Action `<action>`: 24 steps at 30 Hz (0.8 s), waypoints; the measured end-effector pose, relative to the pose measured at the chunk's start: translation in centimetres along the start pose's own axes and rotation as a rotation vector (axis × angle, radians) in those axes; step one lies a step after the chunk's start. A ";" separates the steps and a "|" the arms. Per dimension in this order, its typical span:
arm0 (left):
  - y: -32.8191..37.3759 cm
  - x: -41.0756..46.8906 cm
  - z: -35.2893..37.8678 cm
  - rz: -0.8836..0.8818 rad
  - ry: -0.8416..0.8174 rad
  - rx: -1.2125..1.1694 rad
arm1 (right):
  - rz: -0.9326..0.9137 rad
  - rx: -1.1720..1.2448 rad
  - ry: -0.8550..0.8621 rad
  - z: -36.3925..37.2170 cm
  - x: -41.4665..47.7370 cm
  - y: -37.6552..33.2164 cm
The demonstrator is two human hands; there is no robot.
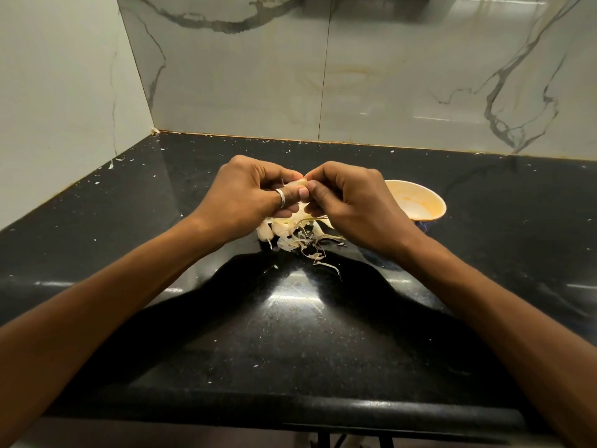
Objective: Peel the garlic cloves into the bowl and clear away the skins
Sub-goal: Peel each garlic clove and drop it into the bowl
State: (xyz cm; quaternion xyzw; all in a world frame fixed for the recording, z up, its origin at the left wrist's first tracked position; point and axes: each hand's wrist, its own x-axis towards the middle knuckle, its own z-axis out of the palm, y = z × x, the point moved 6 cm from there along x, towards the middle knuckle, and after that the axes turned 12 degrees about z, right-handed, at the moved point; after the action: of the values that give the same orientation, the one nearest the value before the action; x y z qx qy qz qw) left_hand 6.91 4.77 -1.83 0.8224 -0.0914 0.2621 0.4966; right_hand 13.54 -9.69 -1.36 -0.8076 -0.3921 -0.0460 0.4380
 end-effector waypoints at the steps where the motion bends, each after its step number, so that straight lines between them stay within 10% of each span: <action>1: 0.0 0.1 0.0 -0.005 -0.026 0.010 | -0.053 -0.071 0.017 -0.1 -0.1 -0.3; 24: -0.9 -0.3 0.1 -0.113 -0.391 0.041 | -0.498 -0.730 -0.065 1.3 -1.0 -1.6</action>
State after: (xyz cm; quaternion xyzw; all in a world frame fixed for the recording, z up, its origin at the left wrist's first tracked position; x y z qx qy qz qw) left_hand 7.10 5.08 -2.70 0.8713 -0.1343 0.0712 0.4666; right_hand 11.41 -8.80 -1.50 -0.7914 -0.5463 -0.2600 0.0872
